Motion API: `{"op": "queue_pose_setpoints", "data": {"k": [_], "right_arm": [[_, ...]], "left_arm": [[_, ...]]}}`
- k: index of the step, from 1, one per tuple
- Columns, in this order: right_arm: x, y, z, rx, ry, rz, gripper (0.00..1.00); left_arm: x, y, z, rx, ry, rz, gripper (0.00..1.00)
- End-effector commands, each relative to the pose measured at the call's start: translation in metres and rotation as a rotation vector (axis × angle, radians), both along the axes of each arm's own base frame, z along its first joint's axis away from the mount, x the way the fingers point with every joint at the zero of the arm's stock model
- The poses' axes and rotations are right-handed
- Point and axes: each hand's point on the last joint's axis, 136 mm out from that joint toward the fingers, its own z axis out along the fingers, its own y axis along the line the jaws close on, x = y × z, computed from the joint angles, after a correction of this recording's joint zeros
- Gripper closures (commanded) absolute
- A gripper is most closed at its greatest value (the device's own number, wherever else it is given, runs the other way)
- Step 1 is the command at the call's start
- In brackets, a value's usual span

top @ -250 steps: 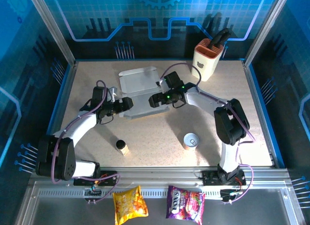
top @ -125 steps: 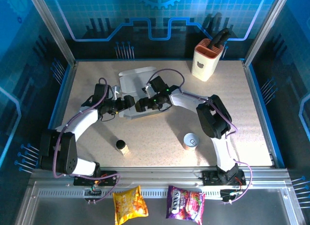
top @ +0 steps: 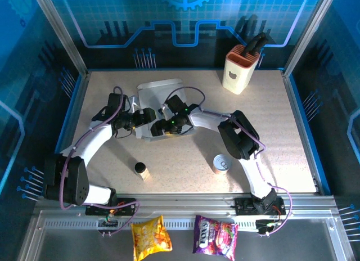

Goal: Fold the paper box

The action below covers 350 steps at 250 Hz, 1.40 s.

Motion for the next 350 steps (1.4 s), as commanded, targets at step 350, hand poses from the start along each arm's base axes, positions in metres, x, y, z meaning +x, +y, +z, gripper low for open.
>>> {"op": "queue_pose_setpoints", "data": {"k": [350], "right_arm": [[-0.046,-0.036,0.020,-0.119,0.050,-0.020,0.23]], "left_arm": [[0.161,-0.083,-0.047,0.146,0.053,-0.297,0.08]]}}
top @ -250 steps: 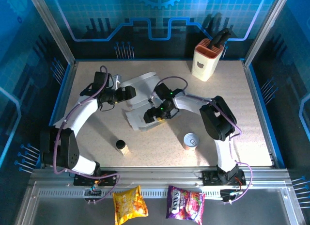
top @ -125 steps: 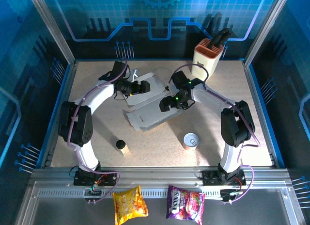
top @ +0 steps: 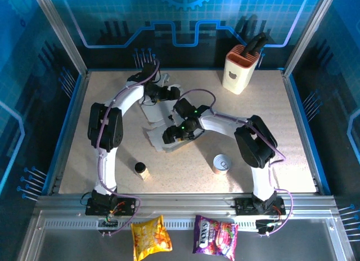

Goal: Fold the paper box

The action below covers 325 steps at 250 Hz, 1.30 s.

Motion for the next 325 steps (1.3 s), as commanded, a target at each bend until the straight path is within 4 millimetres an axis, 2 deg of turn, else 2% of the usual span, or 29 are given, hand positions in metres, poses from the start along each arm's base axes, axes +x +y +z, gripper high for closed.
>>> {"op": "queue_pose_setpoints", "data": {"k": [1,49,97,147,237,281,325], "right_arm": [[0.002,0.018,0.004,0.036,0.001,-0.004,0.23],[-0.003,0.011,-0.016,0.009,0.035,-0.003,0.23],[0.002,-0.018,-0.024,-0.024,0.047,-0.034,0.24],[0.018,-0.052,-0.024,-0.047,0.044,-0.083,0.24],[0.059,-0.109,-0.023,-0.001,0.060,-0.242,0.25],[0.087,-0.129,-0.027,0.028,0.059,-0.306,0.26],[0.110,-0.138,-0.028,0.012,0.050,-0.320,0.26]], "left_arm": [[0.008,0.005,-0.013,0.053,0.015,-0.009,0.08],[0.019,0.009,-0.035,0.063,0.058,-0.003,0.08],[0.018,0.028,-0.053,0.088,0.108,0.043,0.08],[0.003,0.043,-0.062,0.119,0.141,0.051,0.07],[-0.042,0.050,-0.061,0.097,0.155,0.091,0.07],[-0.079,0.048,-0.071,0.066,0.202,0.099,0.08],[-0.117,0.038,-0.075,0.015,0.247,0.093,0.08]]}}
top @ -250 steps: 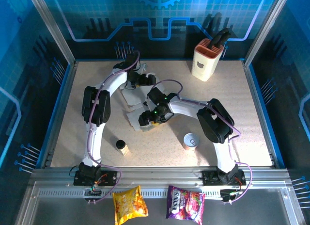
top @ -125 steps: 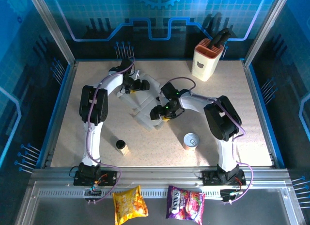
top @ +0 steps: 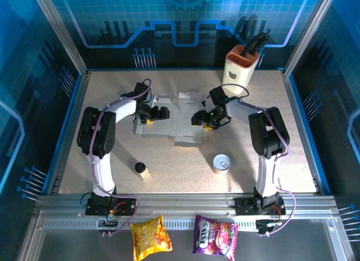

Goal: Fold the paper box

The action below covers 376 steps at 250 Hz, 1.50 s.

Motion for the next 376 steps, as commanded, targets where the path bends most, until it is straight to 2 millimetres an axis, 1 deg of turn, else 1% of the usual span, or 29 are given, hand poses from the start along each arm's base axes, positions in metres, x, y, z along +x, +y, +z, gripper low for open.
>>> {"op": "queue_pose_setpoints", "data": {"k": [1,29,67,79,114,128,143,156,165,174,182,184,187,213,223,239,252,275,287,310,315,317,320,348,363,376], "right_arm": [[0.013,-0.005,-0.006,-0.018,0.010,0.009,0.26],[0.028,-0.007,-0.007,-0.051,-0.007,0.007,0.26],[0.049,-0.002,-0.009,-0.052,-0.023,-0.004,0.27],[0.054,0.001,-0.010,-0.046,-0.026,-0.008,0.27],[0.068,0.014,-0.012,0.000,-0.054,-0.011,0.27],[0.073,0.020,-0.011,0.025,-0.057,-0.012,0.27],[0.079,0.026,-0.010,0.043,-0.067,-0.018,0.27],[0.083,0.035,-0.008,0.067,-0.073,-0.016,0.27],[0.084,0.041,-0.006,0.082,-0.074,-0.012,0.27],[0.086,0.050,-0.003,0.100,-0.079,-0.002,0.27],[0.087,0.059,0.004,0.121,-0.092,0.013,0.27],[0.086,0.060,-0.003,0.120,-0.078,0.015,0.27],[0.086,0.064,-0.005,0.127,-0.074,0.020,0.27],[0.082,0.088,-0.008,0.152,-0.060,0.076,0.27],[0.079,0.095,-0.010,0.160,-0.048,0.094,0.27],[0.076,0.107,-0.009,0.188,-0.037,0.118,0.27],[0.074,0.111,-0.007,0.194,-0.039,0.130,0.27],[0.075,0.109,0.004,0.197,-0.063,0.138,0.27],[0.074,0.109,0.015,0.207,-0.084,0.150,0.27],[0.076,0.103,0.039,0.211,-0.126,0.147,0.27],[0.076,0.101,0.039,0.209,-0.124,0.143,0.27],[0.077,0.100,0.049,0.214,-0.142,0.142,0.27],[0.077,0.100,0.055,0.217,-0.153,0.140,0.27],[0.077,0.089,0.092,0.235,-0.215,0.114,0.27],[0.073,0.084,0.103,0.236,-0.227,0.104,0.27],[0.066,0.081,0.108,0.242,-0.221,0.104,0.28]], "left_arm": [[-0.030,-0.010,-0.004,-0.053,0.066,0.009,0.08],[-0.054,-0.028,0.000,-0.074,0.070,-0.028,0.08],[-0.084,-0.055,0.001,-0.077,0.101,-0.092,0.08],[-0.092,-0.063,0.000,-0.085,0.116,-0.102,0.09],[-0.119,-0.098,0.004,-0.138,0.147,-0.179,0.09],[-0.125,-0.107,0.004,-0.127,0.149,-0.202,0.09],[-0.131,-0.118,0.005,-0.136,0.157,-0.215,0.09],[-0.132,-0.129,0.008,-0.153,0.157,-0.231,0.09],[-0.135,-0.135,0.006,-0.153,0.163,-0.236,0.09],[-0.135,-0.141,0.006,-0.157,0.161,-0.241,0.09],[-0.135,-0.147,0.006,-0.162,0.161,-0.244,0.09],[-0.135,-0.148,0.006,-0.164,0.162,-0.245,0.09],[-0.135,-0.151,0.006,-0.167,0.162,-0.245,0.09],[-0.134,-0.176,0.012,-0.224,0.152,-0.274,0.09],[-0.133,-0.183,0.015,-0.241,0.148,-0.274,0.09],[-0.130,-0.192,0.022,-0.275,0.132,-0.276,0.09],[-0.128,-0.195,0.027,-0.291,0.119,-0.268,0.09],[-0.123,-0.192,0.038,-0.294,0.070,-0.258,0.09],[-0.121,-0.191,0.044,-0.287,0.040,-0.265,0.09],[-0.116,-0.183,0.057,-0.269,0.005,-0.269,0.09],[-0.115,-0.181,0.059,-0.266,0.000,-0.266,0.09],[-0.114,-0.180,0.060,-0.265,-0.003,-0.265,0.09],[-0.114,-0.179,0.061,-0.264,-0.004,-0.264,0.09],[-0.106,-0.165,0.078,-0.266,-0.047,-0.237,0.09],[-0.103,-0.156,0.086,-0.261,-0.068,-0.221,0.09],[-0.100,-0.145,0.092,-0.252,-0.086,-0.197,0.09]]}}
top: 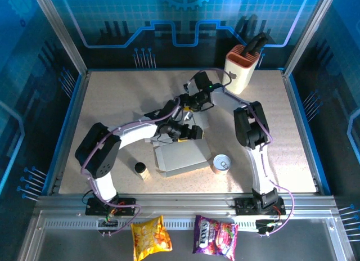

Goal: Fold the paper box

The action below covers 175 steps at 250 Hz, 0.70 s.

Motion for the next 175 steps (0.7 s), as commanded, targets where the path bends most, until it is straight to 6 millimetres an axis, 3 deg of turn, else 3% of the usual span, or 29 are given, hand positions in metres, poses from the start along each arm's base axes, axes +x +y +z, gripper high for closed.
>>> {"op": "queue_pose_setpoints", "data": {"k": [1,41,82,136,175], "right_arm": [[-0.007,-0.011,0.055,0.052,-0.064,-0.010,0.28],[-0.033,-0.010,0.053,0.089,-0.007,0.016,0.28],[-0.072,0.000,0.032,0.107,0.055,0.054,0.30],[-0.112,0.037,0.009,0.128,0.100,0.136,0.31],[-0.118,0.055,-0.020,0.073,0.143,0.160,0.31]], "left_arm": [[0.010,0.021,0.029,0.007,-0.075,0.043,0.09],[0.020,0.063,0.039,0.043,-0.095,0.185,0.10],[0.020,0.099,0.039,0.048,-0.090,0.277,0.11],[0.014,0.124,0.028,0.056,-0.058,0.345,0.15],[0.011,0.135,0.024,0.049,-0.039,0.393,0.15]]}}
